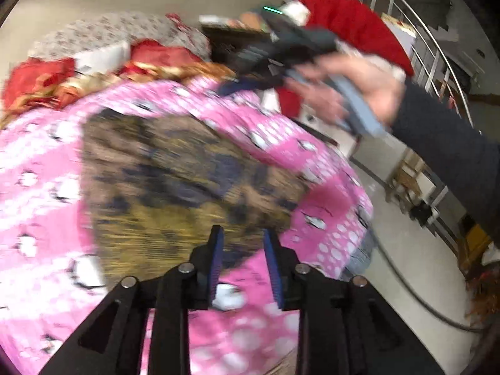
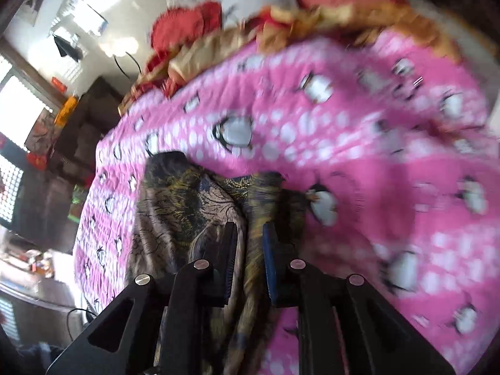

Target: Fold small clothes

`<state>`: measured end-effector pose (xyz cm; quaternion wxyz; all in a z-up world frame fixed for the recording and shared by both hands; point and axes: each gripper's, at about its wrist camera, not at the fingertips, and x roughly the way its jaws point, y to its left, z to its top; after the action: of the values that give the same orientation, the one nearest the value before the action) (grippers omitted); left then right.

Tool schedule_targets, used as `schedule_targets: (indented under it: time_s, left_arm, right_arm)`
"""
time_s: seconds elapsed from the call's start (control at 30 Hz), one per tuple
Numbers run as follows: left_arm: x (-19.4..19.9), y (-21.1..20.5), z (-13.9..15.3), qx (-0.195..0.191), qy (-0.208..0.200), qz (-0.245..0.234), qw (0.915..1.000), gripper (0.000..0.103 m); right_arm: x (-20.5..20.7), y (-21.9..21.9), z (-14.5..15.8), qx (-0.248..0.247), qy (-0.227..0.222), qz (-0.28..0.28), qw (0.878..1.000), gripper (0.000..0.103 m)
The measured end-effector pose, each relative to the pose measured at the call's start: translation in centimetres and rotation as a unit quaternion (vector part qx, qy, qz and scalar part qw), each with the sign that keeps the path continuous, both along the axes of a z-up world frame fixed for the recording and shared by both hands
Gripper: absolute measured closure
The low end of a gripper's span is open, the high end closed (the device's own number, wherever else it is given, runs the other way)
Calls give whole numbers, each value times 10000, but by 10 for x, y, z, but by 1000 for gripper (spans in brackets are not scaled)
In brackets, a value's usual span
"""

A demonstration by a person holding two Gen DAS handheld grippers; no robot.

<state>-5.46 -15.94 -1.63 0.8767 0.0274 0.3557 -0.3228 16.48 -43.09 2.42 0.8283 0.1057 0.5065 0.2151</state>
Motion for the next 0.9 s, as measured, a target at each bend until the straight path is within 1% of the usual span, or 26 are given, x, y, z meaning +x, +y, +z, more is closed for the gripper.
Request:
schedule_targets:
  time_s: [0.03, 0.07, 0.13, 0.17, 0.2, 0.23, 0.27, 0.33, 0.37, 0.4, 0.43, 0.47, 0.5, 0.57, 0.6, 0.63, 0.67, 0.7, 0.77, 0.83, 0.9]
  left_arm:
    - [4, 10, 4, -26, -90, 199, 9998, 73]
    - [10, 17, 4, -23, -93, 398, 9992, 73]
    - [30, 25, -6, 96, 12, 784, 9969, 83]
    - [37, 28, -17, 195, 141, 933, 9953, 95]
    - [42, 30, -28, 288, 274, 1038, 9938, 100]
    - [43, 33, -43, 321, 447, 1130, 9921, 101]
    - [42, 36, -52, 309, 541, 1126, 9917, 102]
    - [32, 39, -65, 268, 546, 1066, 9924, 102]
    - [27, 39, -68, 226, 547, 1031, 9929, 102]
    - [25, 40, -69, 195, 562, 1016, 9930, 102]
    - [26, 41, -68, 155, 611, 1005, 9929, 102]
    - [30, 42, -66, 113, 703, 1009, 9923, 102]
    - [32, 42, -59, 91, 753, 1028, 9918, 102]
    - [35, 42, -36, 9, 672, 1064, 9921, 102]
    - [40, 44, -23, -71, 562, 1087, 9925, 101]
    - [48, 45, -6, -198, 396, 1125, 9927, 101]
    - [57, 44, 5, -255, 318, 1146, 9926, 100]
    - [75, 41, 19, -320, 201, 1212, 9919, 99]
    - [111, 35, 33, -402, 104, 1372, 9897, 96]
    - [157, 28, 35, -536, 261, 1606, 9852, 95]
    - [206, 17, 25, -490, 527, 1912, 9789, 95]
  right_arm:
    - [-16, 1, 10, -71, -198, 71, 9998, 84]
    - [-27, 2, 15, -124, -336, 218, 9991, 84]
    - [-62, 24, 20, -284, -624, 761, 9947, 84]
    - [-83, 41, 17, -419, -705, 1054, 9910, 84]
    - [-96, 50, 10, -540, -735, 1177, 9889, 85]
    - [-109, 61, -1, -700, -730, 1318, 9861, 85]
    - [-121, 66, -13, -909, -717, 1363, 9839, 89]
    - [-141, 72, -49, -1649, -618, 1186, 9772, 89]
    - [-151, 68, -62, -1779, -718, 985, 9765, 89]
    - [-157, 65, -68, -1745, -808, 784, 9782, 89]
    - [-163, 57, -75, -1735, -767, 532, 9804, 89]
    - [-165, 51, -81, -1806, -612, 466, 9806, 89]
    - [-166, 46, -81, -1753, -535, 413, 9822, 88]
    - [-160, 35, -66, -1531, -330, 283, 9873, 88]
    - [-158, 32, -55, -1462, -378, 182, 9884, 88]
    - [-154, 30, -39, -1384, -539, 23, 9889, 88]
    - [-149, 30, -21, -1310, -755, -117, 9884, 88]
    - [-143, 33, -8, -1264, -910, -194, 9876, 87]
    - [-123, 45, 13, -1199, -1150, -421, 9852, 87]
    - [-106, 67, 20, -1353, -1296, -651, 9801, 87]
    - [-78, 87, 17, -1457, -1482, -911, 9739, 86]
